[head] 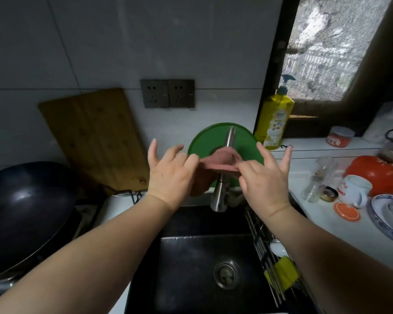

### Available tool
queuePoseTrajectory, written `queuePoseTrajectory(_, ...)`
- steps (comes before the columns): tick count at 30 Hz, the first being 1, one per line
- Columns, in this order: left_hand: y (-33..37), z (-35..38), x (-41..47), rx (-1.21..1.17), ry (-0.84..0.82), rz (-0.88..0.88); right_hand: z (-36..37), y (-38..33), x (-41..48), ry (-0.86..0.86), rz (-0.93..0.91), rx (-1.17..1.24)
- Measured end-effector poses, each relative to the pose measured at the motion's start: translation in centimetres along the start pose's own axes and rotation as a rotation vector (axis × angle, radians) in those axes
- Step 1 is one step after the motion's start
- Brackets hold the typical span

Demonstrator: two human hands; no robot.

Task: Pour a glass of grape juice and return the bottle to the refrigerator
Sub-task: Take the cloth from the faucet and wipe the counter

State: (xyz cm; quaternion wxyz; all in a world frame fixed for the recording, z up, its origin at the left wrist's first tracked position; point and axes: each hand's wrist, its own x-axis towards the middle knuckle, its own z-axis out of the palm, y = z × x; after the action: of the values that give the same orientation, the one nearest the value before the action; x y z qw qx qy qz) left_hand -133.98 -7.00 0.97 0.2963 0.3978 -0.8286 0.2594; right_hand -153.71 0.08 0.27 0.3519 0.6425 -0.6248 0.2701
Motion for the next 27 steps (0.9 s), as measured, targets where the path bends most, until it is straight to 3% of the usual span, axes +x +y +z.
queuePoseTrajectory(8, -6.7, -5.8, -7.2, 0.078, 0.022, 0.08, -3.7, -7.5, -1.5, 0.058, -0.215, 0.025)
queuePoseTrajectory(13, -10.3, -10.2, -14.0, 0.018, -0.112, 0.16, -6.9, -13.1, -4.7, -0.037, -0.324, 0.067)
queuePoseTrajectory(20, -13.4, -14.6, -24.6, -0.019, -0.327, 0.273, -10.4, -22.5, -12.3, -0.199, -0.305, 0.05)
queuePoseTrajectory(27, -13.6, -17.2, -31.4, -0.003, -0.255, 0.184, -12.8, -29.0, -17.4, -0.281, -0.206, 0.029)
